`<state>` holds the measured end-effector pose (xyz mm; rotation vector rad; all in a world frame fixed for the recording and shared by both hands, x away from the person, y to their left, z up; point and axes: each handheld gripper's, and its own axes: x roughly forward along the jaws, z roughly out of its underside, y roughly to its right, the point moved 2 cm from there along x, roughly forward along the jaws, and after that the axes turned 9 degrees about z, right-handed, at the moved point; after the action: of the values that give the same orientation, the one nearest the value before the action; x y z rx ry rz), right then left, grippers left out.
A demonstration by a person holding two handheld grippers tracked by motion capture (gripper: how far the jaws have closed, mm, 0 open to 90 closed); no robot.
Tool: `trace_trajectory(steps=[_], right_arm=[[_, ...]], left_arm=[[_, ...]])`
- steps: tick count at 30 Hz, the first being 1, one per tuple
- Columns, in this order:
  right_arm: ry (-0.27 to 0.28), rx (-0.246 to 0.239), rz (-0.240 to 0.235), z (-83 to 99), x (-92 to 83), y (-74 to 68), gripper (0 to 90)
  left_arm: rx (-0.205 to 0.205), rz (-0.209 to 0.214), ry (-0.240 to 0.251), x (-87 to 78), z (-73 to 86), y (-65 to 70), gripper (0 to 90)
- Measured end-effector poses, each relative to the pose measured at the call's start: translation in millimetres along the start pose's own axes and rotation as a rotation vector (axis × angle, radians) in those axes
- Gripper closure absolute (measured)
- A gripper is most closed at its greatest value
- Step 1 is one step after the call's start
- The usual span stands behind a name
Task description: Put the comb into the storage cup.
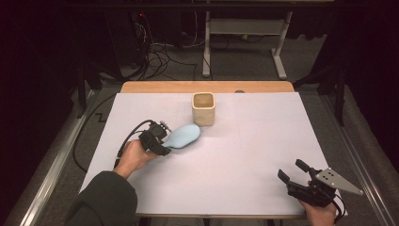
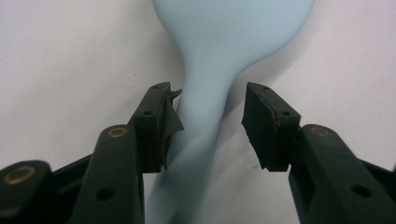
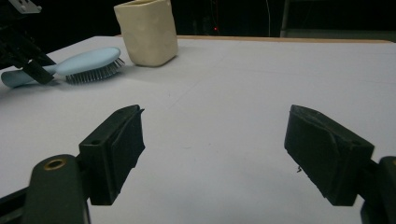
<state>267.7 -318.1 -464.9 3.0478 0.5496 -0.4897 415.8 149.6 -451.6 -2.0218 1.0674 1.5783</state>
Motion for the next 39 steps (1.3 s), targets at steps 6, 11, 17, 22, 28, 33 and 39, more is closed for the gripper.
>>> trace_trajectory(steps=[6, 11, 17, 22, 28, 33, 39], right_arm=[[-0.002, -0.003, 0.0, 0.0, -0.2, -0.3, 20.1], [-0.004, -0.003, -0.001, 0.2, 0.5, -0.1, 20.1], [0.001, -0.008, 0.0, 0.1, -0.5, -0.3, 20.4], [-0.003, -0.009, 0.001, 0.2, 0.1, -0.6, 20.4], [-0.007, -0.01, 0.003, 0.4, 0.1, -1.0, 20.4], [-0.008, -0.01, 0.002, 0.5, 0.1, -0.9, 20.5], [-0.001, -0.012, 0.002, 0.3, -0.5, -0.6, 20.6]], left_arm=[[0.0, -0.003, -0.002, 2.3, -2.3, 1.1, 53.9], [-0.003, 0.002, -0.001, 4.6, -3.7, 0.1, 53.9], [-0.009, -0.014, 0.0, 8.6, -7.2, 1.2, 55.1], [-0.012, -0.01, 0.006, 9.9, -7.9, 0.1, 56.8], [-0.015, -0.005, 0.017, 11.5, -9.5, 0.0, 58.0], [-0.01, -0.002, 0.016, 11.9, -9.6, 0.6, 60.1], [-0.002, -0.001, -0.009, 12.3, -12.2, 3.9, 67.0]])
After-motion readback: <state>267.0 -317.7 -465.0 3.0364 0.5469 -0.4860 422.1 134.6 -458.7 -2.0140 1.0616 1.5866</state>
